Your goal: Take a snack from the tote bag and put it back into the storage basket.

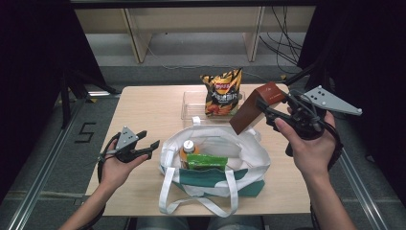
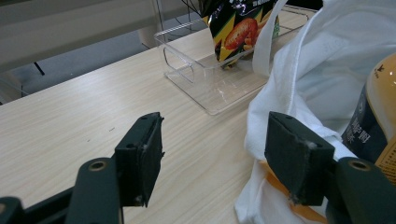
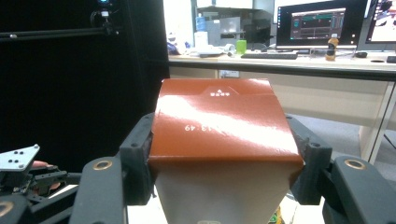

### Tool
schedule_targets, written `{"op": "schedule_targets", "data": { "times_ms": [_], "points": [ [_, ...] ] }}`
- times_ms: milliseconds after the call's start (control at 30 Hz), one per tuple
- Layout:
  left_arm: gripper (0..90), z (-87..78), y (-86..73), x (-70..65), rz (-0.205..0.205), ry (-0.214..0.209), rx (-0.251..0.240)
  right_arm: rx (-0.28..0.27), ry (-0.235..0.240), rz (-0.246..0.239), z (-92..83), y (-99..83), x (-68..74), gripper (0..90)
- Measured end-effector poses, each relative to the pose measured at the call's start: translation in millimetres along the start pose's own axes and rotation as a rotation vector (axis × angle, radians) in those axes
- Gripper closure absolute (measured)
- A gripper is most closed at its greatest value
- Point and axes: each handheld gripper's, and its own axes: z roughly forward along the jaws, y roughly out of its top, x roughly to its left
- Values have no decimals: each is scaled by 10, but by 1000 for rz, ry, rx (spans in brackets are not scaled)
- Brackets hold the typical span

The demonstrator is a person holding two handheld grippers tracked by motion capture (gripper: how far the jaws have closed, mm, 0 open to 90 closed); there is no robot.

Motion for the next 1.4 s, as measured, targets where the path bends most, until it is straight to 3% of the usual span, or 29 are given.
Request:
{"op": "schedule_targets", "data": {
  "times_ms": [633,800,867,933,1400],
  "points": [
    [364,3,-2,12,2,-2,-7,-1,-21,21,112,1,-112,391],
    [364,-1,-4,3,-3,4,0,-11,-29,4,156,12,-142,391],
    [364,2,-2,8,0,-3,-7,-4,-39,30,166,13,-137,391],
    [364,1,-2,11,2,-3,-7,-14,-39,10,185,13,-162,391],
    [364,2,0,13,3,-2,-7,-4,-72,20,274,4,-234,391]
  ]
}}
